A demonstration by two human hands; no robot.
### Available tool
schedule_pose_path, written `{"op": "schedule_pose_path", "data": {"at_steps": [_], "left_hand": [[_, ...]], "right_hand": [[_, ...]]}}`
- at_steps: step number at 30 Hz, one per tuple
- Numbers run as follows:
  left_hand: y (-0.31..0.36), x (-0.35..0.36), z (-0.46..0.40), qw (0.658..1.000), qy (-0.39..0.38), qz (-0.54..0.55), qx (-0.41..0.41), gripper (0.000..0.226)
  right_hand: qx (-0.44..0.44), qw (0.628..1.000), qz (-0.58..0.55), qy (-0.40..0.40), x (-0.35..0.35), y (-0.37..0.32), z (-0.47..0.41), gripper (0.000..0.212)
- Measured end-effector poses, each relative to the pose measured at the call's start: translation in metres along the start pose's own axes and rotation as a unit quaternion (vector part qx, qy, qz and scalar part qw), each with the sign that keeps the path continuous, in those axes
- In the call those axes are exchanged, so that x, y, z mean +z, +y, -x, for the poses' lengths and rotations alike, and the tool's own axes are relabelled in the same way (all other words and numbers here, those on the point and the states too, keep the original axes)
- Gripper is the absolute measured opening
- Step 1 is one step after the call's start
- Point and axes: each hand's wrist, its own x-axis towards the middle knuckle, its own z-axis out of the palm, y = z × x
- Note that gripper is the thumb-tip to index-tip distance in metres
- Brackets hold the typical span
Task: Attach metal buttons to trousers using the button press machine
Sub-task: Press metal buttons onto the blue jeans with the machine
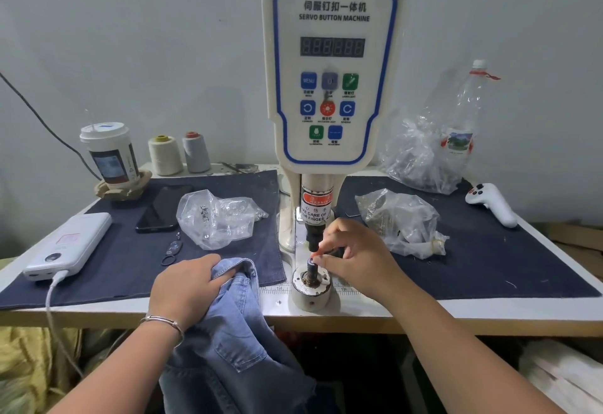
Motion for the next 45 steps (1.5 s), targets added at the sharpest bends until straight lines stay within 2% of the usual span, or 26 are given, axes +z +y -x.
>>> {"op": "schedule_pose_path", "data": {"at_steps": [6, 8, 10, 12, 14, 15, 17, 19, 20, 21, 22, 24, 26, 29, 32, 33, 35, 37, 38, 39, 42, 44, 45], "left_hand": [[0.006, -0.016, 0.001, 0.999, -0.045, 0.011, -0.017, 0.055], [0.008, -0.028, -0.002, 0.987, -0.095, 0.121, -0.038, 0.053], [0.01, -0.049, -0.004, 0.954, -0.137, 0.26, -0.057, 0.047], [0.016, -0.076, 0.001, 0.923, -0.186, 0.328, -0.07, 0.038], [0.027, -0.104, 0.012, 0.887, -0.279, 0.361, -0.076, 0.028], [0.035, -0.115, 0.019, 0.861, -0.329, 0.381, -0.075, 0.029], [0.051, -0.131, 0.03, 0.803, -0.397, 0.436, -0.085, 0.04], [0.068, -0.141, 0.038, 0.765, -0.424, 0.473, -0.11, 0.042], [0.075, -0.144, 0.04, 0.749, -0.436, 0.485, -0.12, 0.037], [0.082, -0.147, 0.042, 0.735, -0.447, 0.495, -0.124, 0.03], [0.089, -0.151, 0.044, 0.728, -0.454, 0.498, -0.125, 0.026], [0.095, -0.157, 0.045, 0.729, -0.453, 0.497, -0.129, 0.032], [0.097, -0.163, 0.045, 0.726, -0.444, 0.509, -0.125, 0.031], [0.101, -0.169, 0.051, 0.695, -0.467, 0.539, -0.091, 0.025], [0.108, -0.17, 0.062, 0.66, -0.496, 0.562, -0.06, 0.031], [0.108, -0.169, 0.066, 0.652, -0.492, 0.574, -0.053, 0.035], [0.113, -0.168, 0.067, 0.665, -0.48, 0.57, -0.036, 0.04], [0.11, -0.17, 0.067, 0.719, -0.473, 0.508, -0.022, 0.049], [0.104, -0.17, 0.066, 0.736, -0.479, 0.478, -0.008, 0.055], [0.098, -0.171, 0.065, 0.728, -0.499, 0.469, 0.017, 0.057], [0.079, -0.176, 0.065, 0.683, -0.57, 0.444, 0.105, 0.046], [0.07, -0.171, 0.059, 0.689, -0.561, 0.443, 0.119, 0.05], [0.066, -0.167, 0.057, 0.691, -0.546, 0.46, 0.111, 0.055]], "right_hand": [[0.013, 0.998, -0.051, 0.037, -0.002, -0.002, 0.013, 0.006], [0.027, 0.995, -0.073, 0.06, -0.006, -0.003, 0.024, 0.006], [0.038, 0.992, -0.102, 0.067, -0.011, -0.004, 0.036, 0.008], [0.048, 0.988, -0.136, 0.049, -0.016, -0.007, 0.046, 0.011], [0.065, 0.984, -0.168, 0.008, -0.019, -0.015, 0.055, 0.012], [0.069, 0.98, -0.186, -0.019, -0.019, -0.02, 0.058, 0.016], [0.058, 0.971, -0.211, -0.091, -0.015, -0.031, 0.066, 0.036], [0.045, 0.952, -0.237, -0.189, -0.006, -0.041, 0.073, 0.066], [0.048, 0.937, -0.256, -0.234, -0.001, -0.045, 0.076, 0.075], [0.057, 0.922, -0.273, -0.267, 0.003, -0.046, 0.079, 0.076], [0.068, 0.911, -0.288, -0.288, 0.005, -0.047, 0.08, 0.068], [0.08, 0.898, -0.31, -0.303, 0.001, -0.045, 0.084, 0.04], [0.092, 0.878, -0.348, -0.316, -0.005, -0.037, 0.086, 0.028], [0.113, 0.818, -0.448, -0.343, -0.01, -0.029, 0.091, 0.034], [0.097, 0.793, -0.481, -0.36, -0.009, -0.03, 0.096, 0.044], [0.095, 0.792, -0.478, -0.367, -0.01, -0.033, 0.098, 0.05], [0.082, 0.796, -0.461, -0.383, -0.016, -0.033, 0.102, 0.062], [0.08, 0.811, -0.429, -0.39, -0.027, -0.032, 0.103, 0.063], [0.09, 0.818, -0.405, -0.397, -0.034, -0.032, 0.101, 0.06], [0.106, 0.829, -0.374, -0.402, -0.041, -0.03, 0.098, 0.054], [0.143, 0.857, -0.301, -0.392, -0.06, -0.026, 0.083, 0.032], [0.158, 0.857, -0.321, -0.37, -0.069, -0.021, 0.075, 0.013], [0.165, 0.854, -0.351, -0.348, -0.072, -0.018, 0.072, 0.012]]}}
